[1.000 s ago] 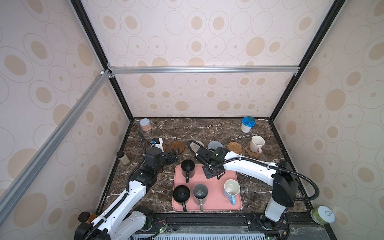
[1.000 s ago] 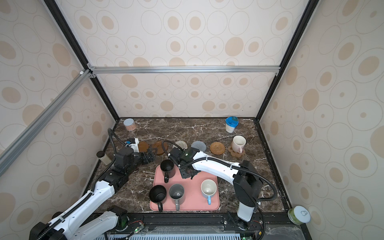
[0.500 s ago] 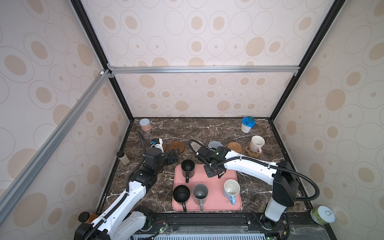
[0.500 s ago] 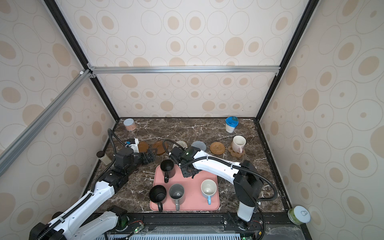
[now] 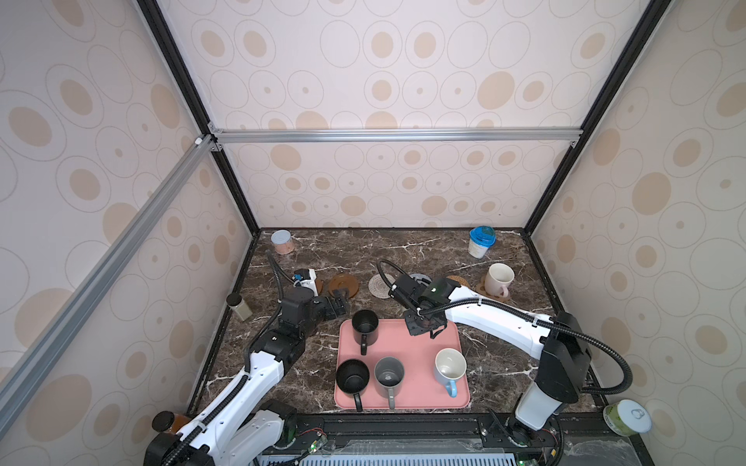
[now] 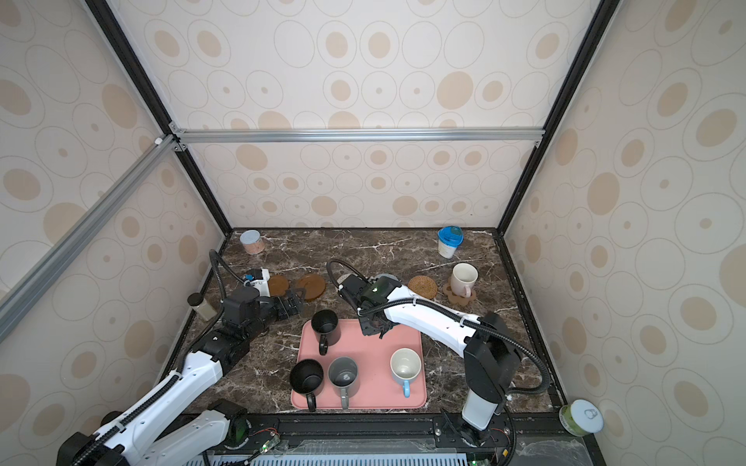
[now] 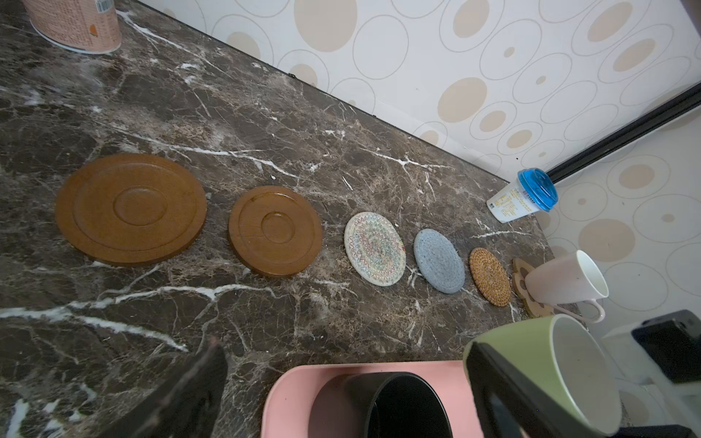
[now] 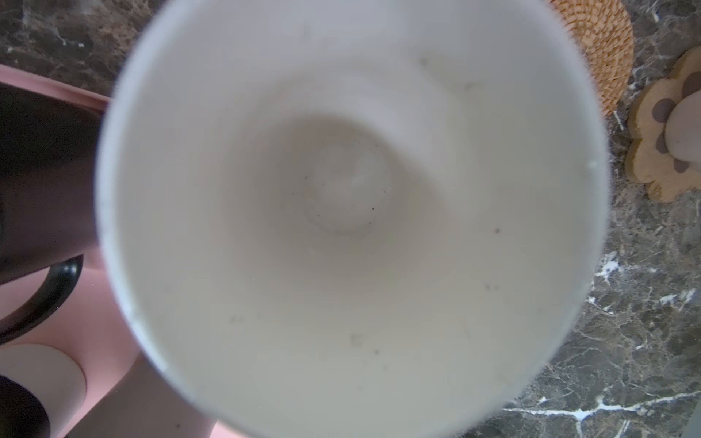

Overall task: Place cups on coasters
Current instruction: Pick up the cup from the tray, then place the cup on the coaster.

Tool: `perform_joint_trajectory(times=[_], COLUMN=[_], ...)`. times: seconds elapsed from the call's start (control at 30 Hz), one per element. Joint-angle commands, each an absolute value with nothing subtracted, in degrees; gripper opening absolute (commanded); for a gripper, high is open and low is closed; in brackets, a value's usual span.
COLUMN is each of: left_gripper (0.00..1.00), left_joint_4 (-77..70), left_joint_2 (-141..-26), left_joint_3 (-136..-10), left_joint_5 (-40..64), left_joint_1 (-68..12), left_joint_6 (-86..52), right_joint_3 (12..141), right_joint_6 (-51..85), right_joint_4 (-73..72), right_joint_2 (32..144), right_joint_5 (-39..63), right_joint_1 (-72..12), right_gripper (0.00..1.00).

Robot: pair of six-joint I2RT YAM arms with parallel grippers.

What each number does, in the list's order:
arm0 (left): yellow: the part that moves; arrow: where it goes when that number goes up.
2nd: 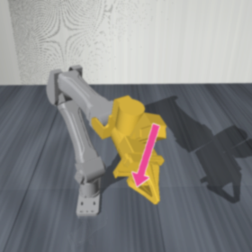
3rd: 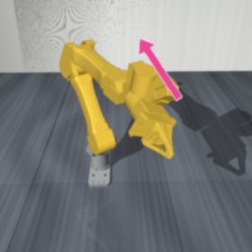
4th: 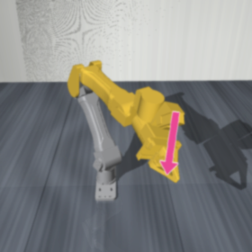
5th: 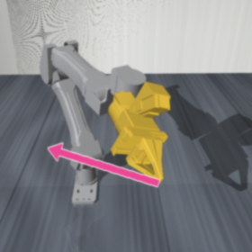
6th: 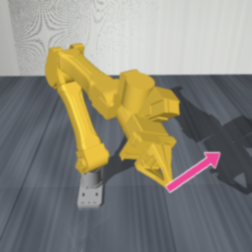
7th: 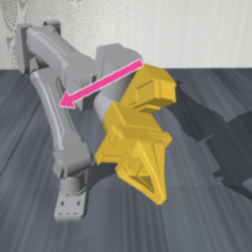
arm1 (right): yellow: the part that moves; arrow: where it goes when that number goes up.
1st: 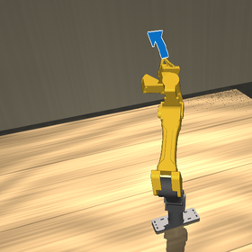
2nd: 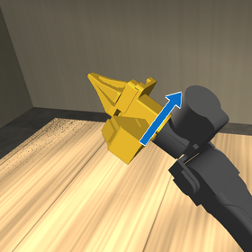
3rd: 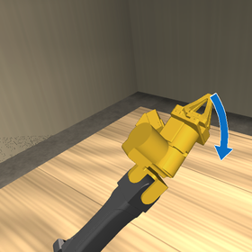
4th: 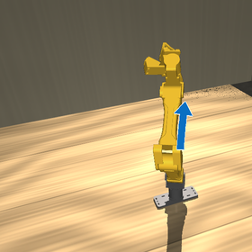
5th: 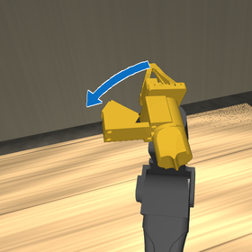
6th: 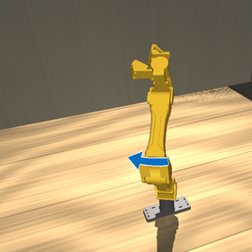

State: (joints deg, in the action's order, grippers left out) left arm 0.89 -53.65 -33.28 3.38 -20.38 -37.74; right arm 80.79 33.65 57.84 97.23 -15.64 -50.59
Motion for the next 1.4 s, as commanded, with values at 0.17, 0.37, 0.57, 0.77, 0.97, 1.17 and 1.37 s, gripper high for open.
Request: perform_joint_trajectory(times=[0.17,0.37,0.57,0.77,0.97,1.17,1.37], left_gripper=[1.00,1.00,1.00,1.00,1.00,1.00,1.00], left_joint_4=[0.10,0.00,0.26,0.27,0.59,0.88,1.21], left_joint_2=[-53.17,-53.44,-53.22,-52.75,-52.23,-51.70,-51.37], left_joint_3=[-33.75,-33.87,-33.75,-33.64,-33.66,-33.49,-33.40], left_joint_5=[2.98,2.99,2.89,2.81,2.72,2.46,2.37], left_joint_1=[-20.74,-20.73,-20.72,-20.74,-20.73,-20.71,-20.71], left_joint_6=[-38.05,-37.87,-37.84,-37.88,-37.79,-37.71,-37.71], right_joint_3=[79.60,78.10,77.16,76.97,76.99,77.63,79.27], right_joint_6=[32.80,31.78,30.33,27.93,25.61,23.70,21.72], right_joint_4=[57.31,56.25,54.95,53.54,51.41,48.73,46.94], right_joint_2=[93.47,92.45,91.37,90.92,91.21,92.05,94.24], right_joint_5=[-17.96,-17.84,-17.30,-16.86,-15.78,-13.87,-12.93], right_joint_1=[-47.55,-44.63,-41.08,-37.01,-32.49,-27.45,-23.91], right_gripper=[0.04,0.04,0.04,0.04,0.03,0.03,0.03])
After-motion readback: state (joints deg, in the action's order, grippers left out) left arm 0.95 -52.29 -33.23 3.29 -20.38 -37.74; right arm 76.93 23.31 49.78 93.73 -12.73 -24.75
